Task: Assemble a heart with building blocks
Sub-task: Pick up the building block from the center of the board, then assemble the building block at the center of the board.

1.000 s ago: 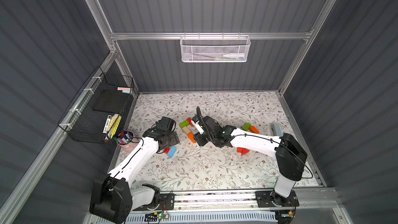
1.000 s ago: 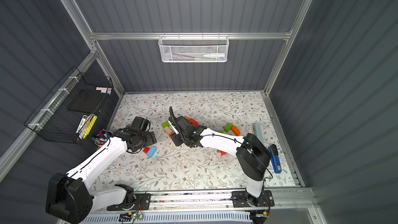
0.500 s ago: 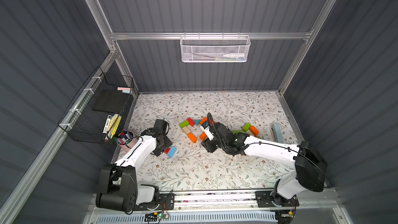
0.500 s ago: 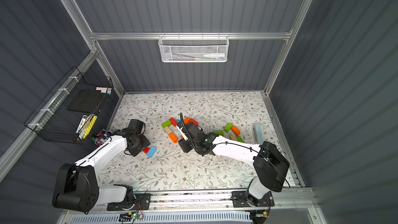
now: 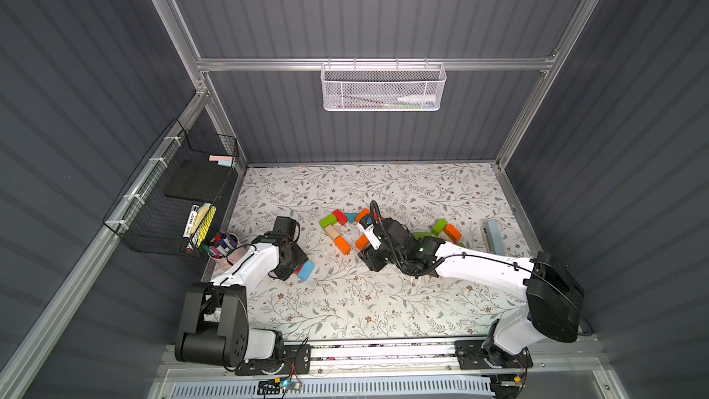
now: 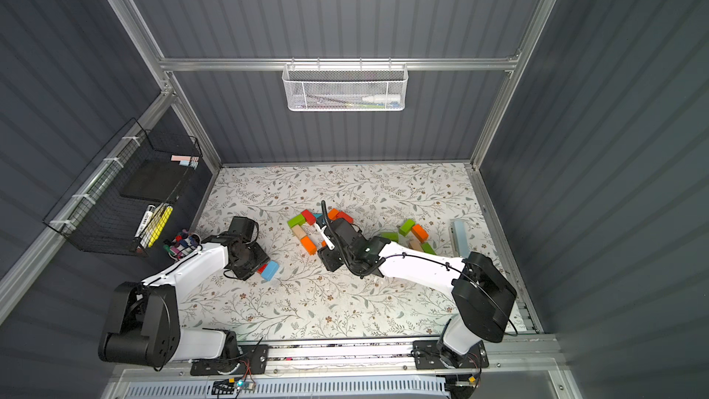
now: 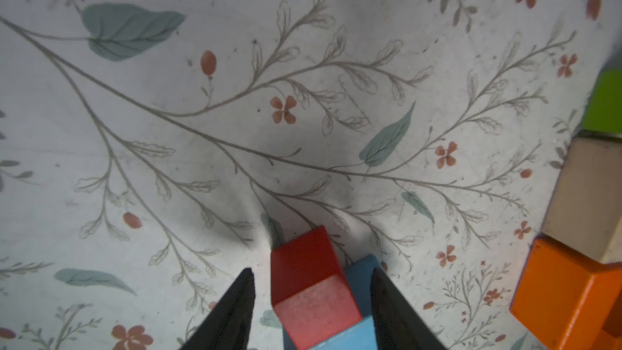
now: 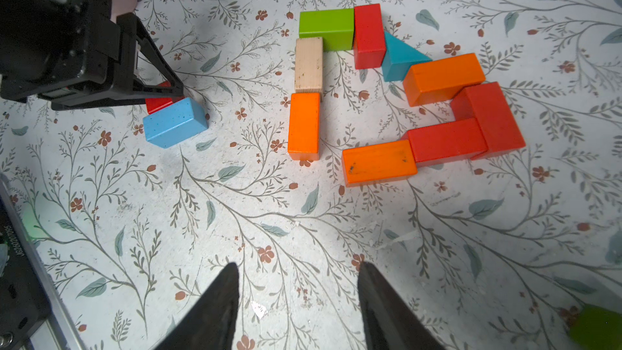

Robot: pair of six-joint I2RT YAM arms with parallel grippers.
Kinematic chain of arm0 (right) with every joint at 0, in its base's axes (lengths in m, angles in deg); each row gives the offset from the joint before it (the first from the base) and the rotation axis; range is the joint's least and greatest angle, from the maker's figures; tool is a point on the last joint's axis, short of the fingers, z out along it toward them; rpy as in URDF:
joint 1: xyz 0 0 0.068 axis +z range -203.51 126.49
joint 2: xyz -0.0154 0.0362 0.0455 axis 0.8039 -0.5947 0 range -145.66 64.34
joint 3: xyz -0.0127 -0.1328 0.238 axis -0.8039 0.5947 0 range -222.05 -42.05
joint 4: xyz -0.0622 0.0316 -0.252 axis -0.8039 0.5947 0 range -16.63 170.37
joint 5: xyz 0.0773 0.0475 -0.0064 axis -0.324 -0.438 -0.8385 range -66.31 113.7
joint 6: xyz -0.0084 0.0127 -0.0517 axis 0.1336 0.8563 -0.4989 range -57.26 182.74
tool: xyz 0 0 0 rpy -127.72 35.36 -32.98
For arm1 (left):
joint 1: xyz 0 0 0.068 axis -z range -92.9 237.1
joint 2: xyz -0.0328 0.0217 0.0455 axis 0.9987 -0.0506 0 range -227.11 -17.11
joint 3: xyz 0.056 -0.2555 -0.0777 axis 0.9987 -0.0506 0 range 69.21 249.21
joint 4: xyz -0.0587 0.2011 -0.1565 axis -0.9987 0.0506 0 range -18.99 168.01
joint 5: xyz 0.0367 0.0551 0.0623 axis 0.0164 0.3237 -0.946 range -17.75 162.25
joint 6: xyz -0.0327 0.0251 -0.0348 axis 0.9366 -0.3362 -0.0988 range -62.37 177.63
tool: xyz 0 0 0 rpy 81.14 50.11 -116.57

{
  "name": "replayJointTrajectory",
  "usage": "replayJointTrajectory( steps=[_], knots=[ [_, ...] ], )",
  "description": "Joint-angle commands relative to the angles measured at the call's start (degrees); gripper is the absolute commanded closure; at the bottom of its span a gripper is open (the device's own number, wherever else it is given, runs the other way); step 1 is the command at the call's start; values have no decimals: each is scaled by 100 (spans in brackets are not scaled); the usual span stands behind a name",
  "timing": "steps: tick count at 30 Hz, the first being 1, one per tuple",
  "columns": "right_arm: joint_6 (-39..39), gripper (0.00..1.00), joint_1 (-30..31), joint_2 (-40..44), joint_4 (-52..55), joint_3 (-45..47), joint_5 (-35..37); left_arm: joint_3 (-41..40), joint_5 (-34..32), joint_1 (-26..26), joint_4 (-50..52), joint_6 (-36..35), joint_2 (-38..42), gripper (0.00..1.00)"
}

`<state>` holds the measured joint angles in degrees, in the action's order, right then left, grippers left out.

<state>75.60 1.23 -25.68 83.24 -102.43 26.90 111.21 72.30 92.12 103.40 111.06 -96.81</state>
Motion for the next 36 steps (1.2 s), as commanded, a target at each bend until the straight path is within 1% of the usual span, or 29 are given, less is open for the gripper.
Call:
replayJointTrajectory(
  steps=[1,4,6,8,11,12,13,15,17,19,22,25,28,33,36],
  knots=[
    [23,41,-25,37,6,53,110,-134,161,-36,-104,-89,-72,48],
    [32,41,-29,53,15,73,133,-125,125,-44,-86,-72,-72,55],
    [38,41,-25,67,15,88,137,-52,15,-45,4,-72,-22,62],
    [49,41,-25,72,15,106,147,30,-56,-45,79,-81,67,66],
    [66,41,-27,80,-12,148,178,192,-51,-45,161,-122,203,75],
    [75,41,-34,88,-19,165,202,232,-168,-37,142,-267,262,77],
    [80,41,-46,89,-24,185,209,255,-142,-28,171,-441,319,77],
    [136,41,-98,115,-44,263,189,252,53,27,150,-402,515,78],
    [171,41,-162,154,-104,378,143,317,103,133,241,-374,711,80],
    [228,41,-267,229,-150,509,42,441,42,317,417,-305,844,80],
    [325,41,-465,364,-228,711,-127,617,-57,789,565,-65,908,80],
    [424,41,-666,537,-292,913,-283,665,-45,1269,471,308,731,79],
    [491,41,-784,708,-310,1102,-330,612,-5,1698,111,670,498,79],
    [633,41,-899,847,-384,1389,-449,981,-87,2622,-312,1168,-347,79],
    [665,41,-912,928,-361,1484,-480,1290,-149,2983,-443,1289,-892,78]
  ],
)
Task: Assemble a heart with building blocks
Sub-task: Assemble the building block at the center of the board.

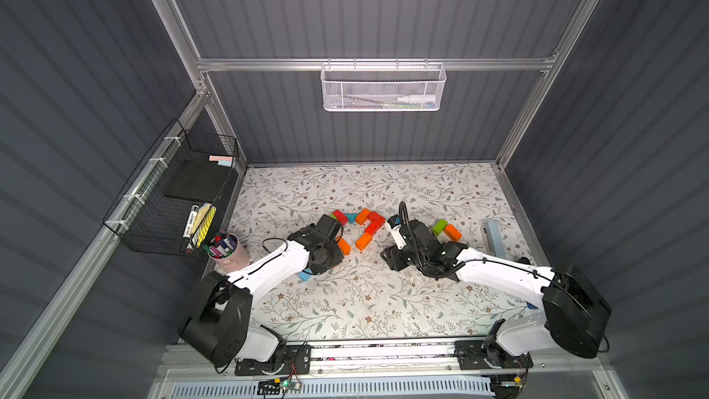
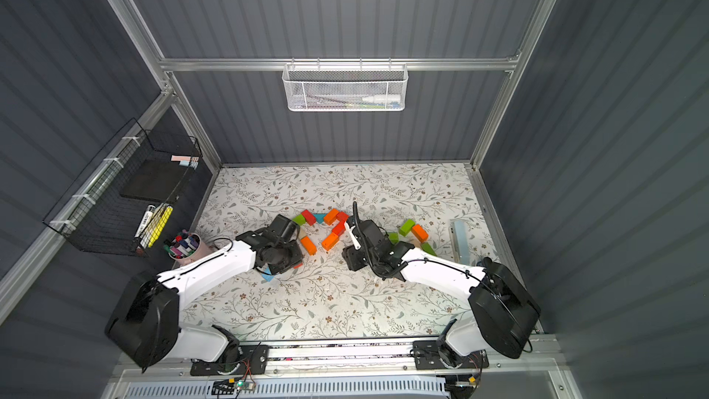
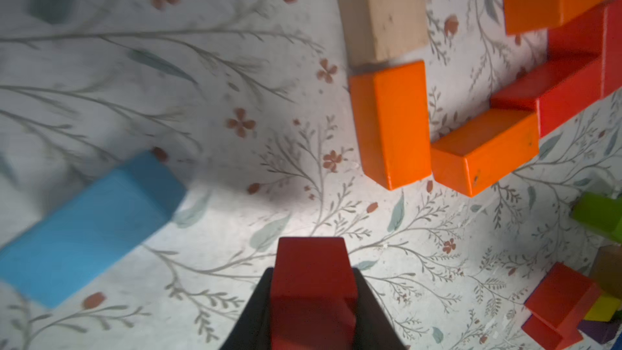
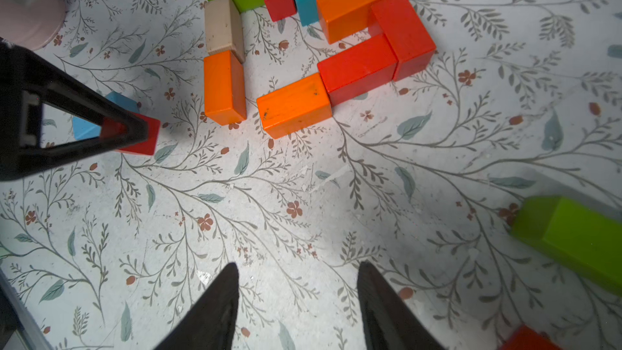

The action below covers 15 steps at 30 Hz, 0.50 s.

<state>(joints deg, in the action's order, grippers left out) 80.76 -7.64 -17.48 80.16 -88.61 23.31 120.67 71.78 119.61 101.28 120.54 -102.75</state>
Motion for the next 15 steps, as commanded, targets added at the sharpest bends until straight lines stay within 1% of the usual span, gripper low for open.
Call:
replayJointTrajectory(
  steps=[1,4,8,12,15],
  knots=[
    [165,41,-21,141,-38,116,-125,420,-96,290,-284,359,-433,78],
    [189,41,-30,234,-20,189,-112,665,-96,443,-416,378,-809,78],
    [240,41,-40,281,-2,242,-148,846,-86,484,-543,372,-1143,77],
    [279,41,-40,277,-2,288,-166,967,-137,484,-545,356,-1357,70],
    [315,41,-34,297,-2,314,-267,978,-129,479,-615,352,-1458,68]
  ],
)
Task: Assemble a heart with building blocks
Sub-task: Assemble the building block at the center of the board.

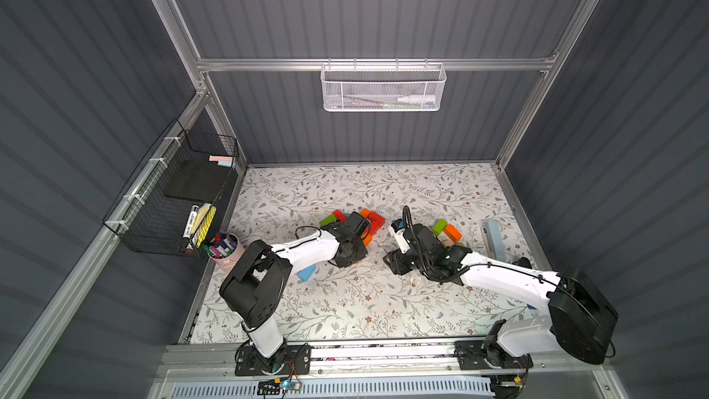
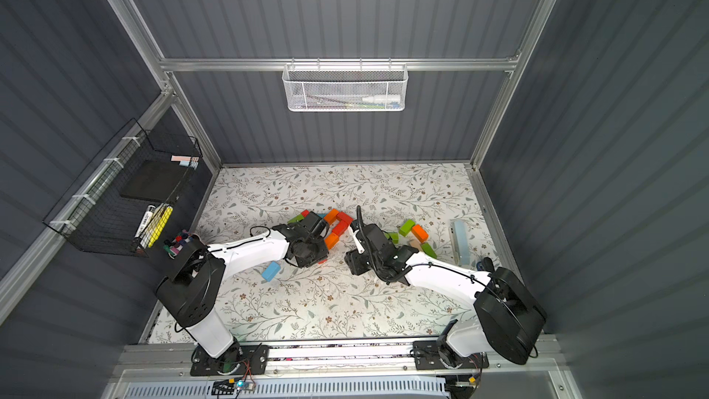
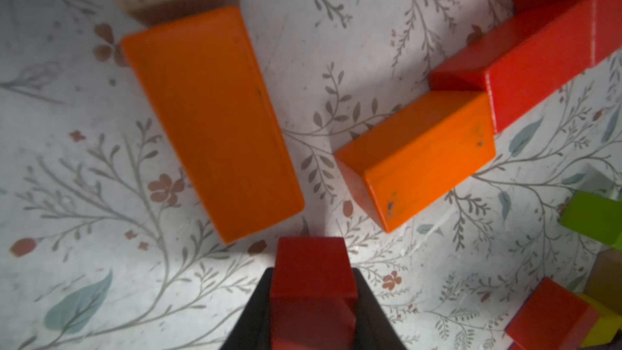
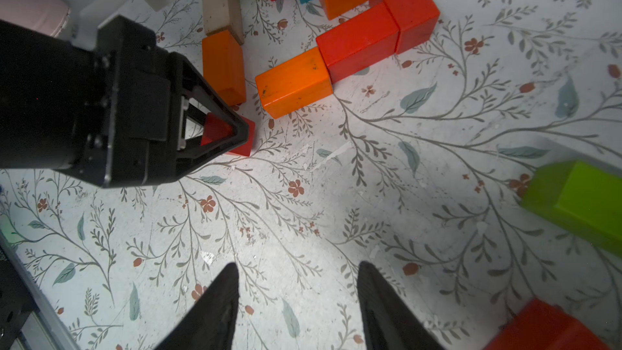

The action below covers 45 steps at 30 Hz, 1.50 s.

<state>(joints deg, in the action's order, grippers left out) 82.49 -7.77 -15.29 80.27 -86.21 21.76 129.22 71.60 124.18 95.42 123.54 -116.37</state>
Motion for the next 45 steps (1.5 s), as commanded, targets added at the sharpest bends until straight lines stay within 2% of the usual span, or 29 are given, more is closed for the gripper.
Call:
replayJointTrajectory(
  steps=[1,3,6,7,12,17,20,23,25,31,41,45],
  knots=[
    [148,41,-21,73,-6,83,-153,132,-111,27,-45,53,-122,67],
    [189,41,-16,88,-28,138,-189,166,-123,27,-41,52,-150,62],
    [272,41,-21,145,-120,277,-290,213,-156,27,-2,46,-108,42],
    [308,41,-21,183,-160,324,-332,228,-188,27,16,48,-60,40],
    [538,43,-7,210,-391,494,-565,358,-329,23,217,43,336,39],
    [999,56,6,-170,-957,520,-892,521,-487,22,735,-254,1048,39],
    [1373,68,23,-578,-1132,319,-848,465,-712,-7,1050,-480,1408,46],
    [1637,78,82,-1016,-1462,120,-1071,238,-683,-111,1189,-628,1548,64],
    [1728,80,151,-1312,-1531,-50,-1111,24,-617,-214,1108,-666,1631,72],
    [1958,83,260,-1946,-1779,-468,-1234,-617,-302,-650,638,-871,1718,86],
    [1873,85,260,-2619,-1656,-1062,-1127,-973,240,-774,-115,-1044,1144,88],
    [1781,85,262,-2750,-1564,-1218,-1027,-963,257,-787,-228,-1089,898,88]
  ],
)
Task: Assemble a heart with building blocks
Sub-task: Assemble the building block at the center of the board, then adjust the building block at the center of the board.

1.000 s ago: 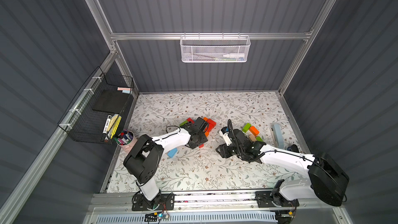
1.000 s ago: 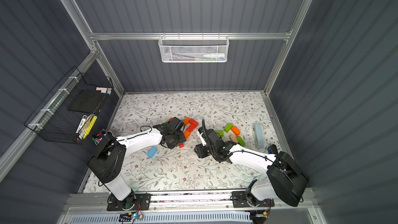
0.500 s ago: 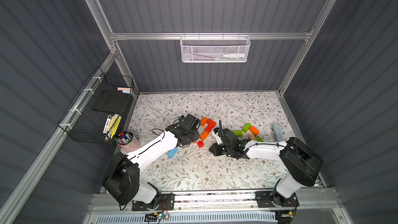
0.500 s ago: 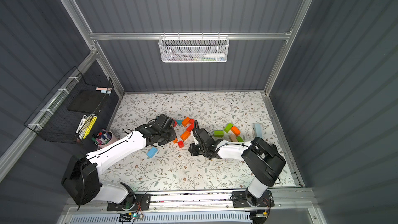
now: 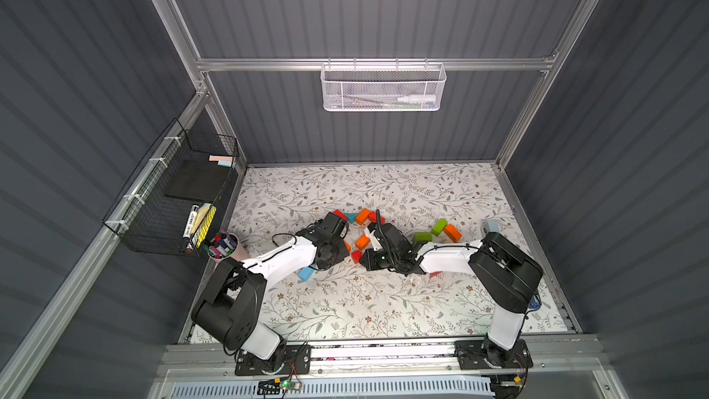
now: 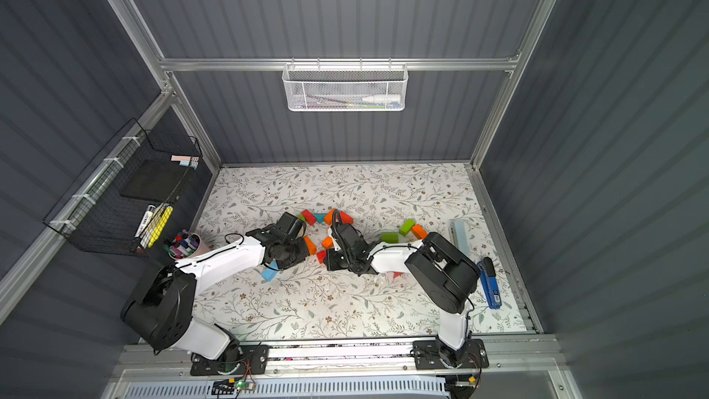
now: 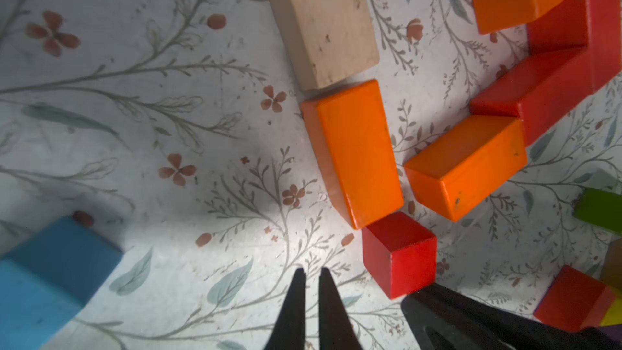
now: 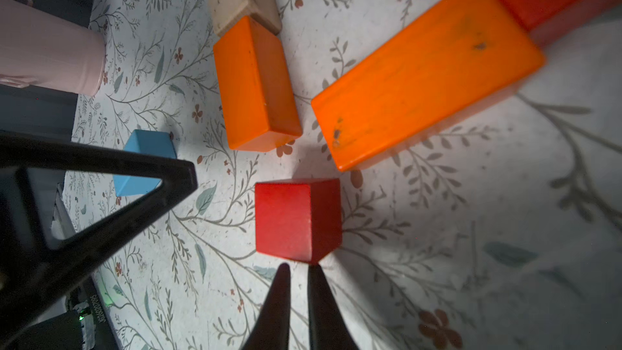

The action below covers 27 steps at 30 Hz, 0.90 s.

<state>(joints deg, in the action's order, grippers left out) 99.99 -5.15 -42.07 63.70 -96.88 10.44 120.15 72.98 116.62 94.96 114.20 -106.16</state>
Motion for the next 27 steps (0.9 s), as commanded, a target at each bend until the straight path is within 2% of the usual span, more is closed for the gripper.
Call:
replayJointTrajectory(
  steps=[1,8,27],
  knots=[
    [7,85,-4,-94,122,-180,125,-73,140,-25,-253,-166,-190,88],
    [-68,85,-46,-185,189,-301,227,-64,135,-40,-543,-190,-549,88],
    [-265,85,-127,-367,479,-634,350,347,-240,-183,-436,-434,-934,89]
  ],
)
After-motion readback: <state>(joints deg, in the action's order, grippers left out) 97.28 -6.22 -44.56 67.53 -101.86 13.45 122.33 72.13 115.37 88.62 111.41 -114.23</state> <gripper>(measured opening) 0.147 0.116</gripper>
